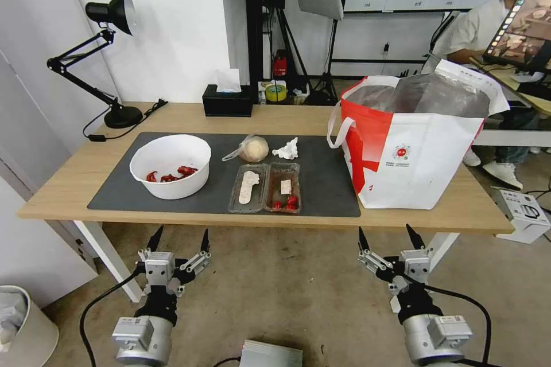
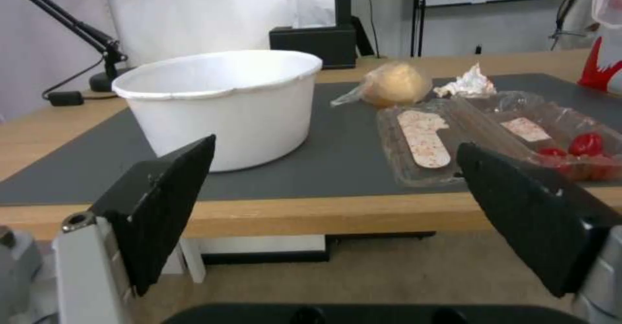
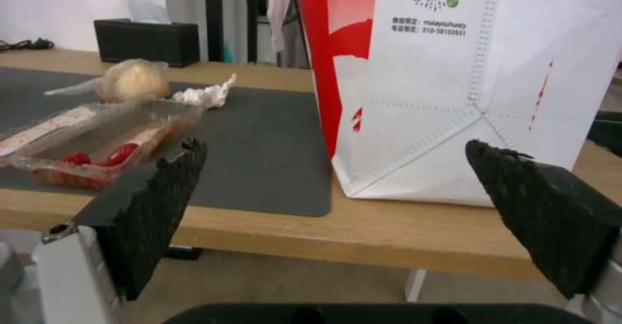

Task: Pick up the trash from the table and place it into the takeout bag.

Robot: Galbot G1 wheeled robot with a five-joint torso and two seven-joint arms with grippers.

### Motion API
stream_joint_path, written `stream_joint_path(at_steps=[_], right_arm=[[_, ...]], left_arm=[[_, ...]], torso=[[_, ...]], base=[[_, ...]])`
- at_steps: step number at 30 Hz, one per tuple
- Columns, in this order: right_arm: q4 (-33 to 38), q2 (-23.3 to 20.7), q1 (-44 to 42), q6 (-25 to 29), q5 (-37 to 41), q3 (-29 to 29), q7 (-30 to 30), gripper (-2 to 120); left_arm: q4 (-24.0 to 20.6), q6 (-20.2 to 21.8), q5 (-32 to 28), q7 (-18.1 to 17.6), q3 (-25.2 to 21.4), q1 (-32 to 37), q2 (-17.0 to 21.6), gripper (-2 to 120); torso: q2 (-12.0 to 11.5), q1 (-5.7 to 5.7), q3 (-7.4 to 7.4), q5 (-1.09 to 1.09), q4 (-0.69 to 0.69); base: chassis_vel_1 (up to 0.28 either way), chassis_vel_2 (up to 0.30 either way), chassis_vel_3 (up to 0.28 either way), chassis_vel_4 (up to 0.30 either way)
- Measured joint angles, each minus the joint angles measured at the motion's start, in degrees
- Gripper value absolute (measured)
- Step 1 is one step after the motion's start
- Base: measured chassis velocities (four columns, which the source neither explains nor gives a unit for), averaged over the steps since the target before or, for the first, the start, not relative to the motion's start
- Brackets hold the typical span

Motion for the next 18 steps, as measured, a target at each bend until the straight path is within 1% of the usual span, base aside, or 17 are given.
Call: stream_joint_path(at_steps=[18], right_arm=[[0.0,0.0,0.0,0.0,0.0,0.0,0.0,100]], left_arm=[[0.0,0.0,0.0,0.0,0.0,0.0,0.0,100]], torso=[[0.0,0.00,0.00,0.00,0.00]], base=[[0.000,0.000,0.000,0.000]])
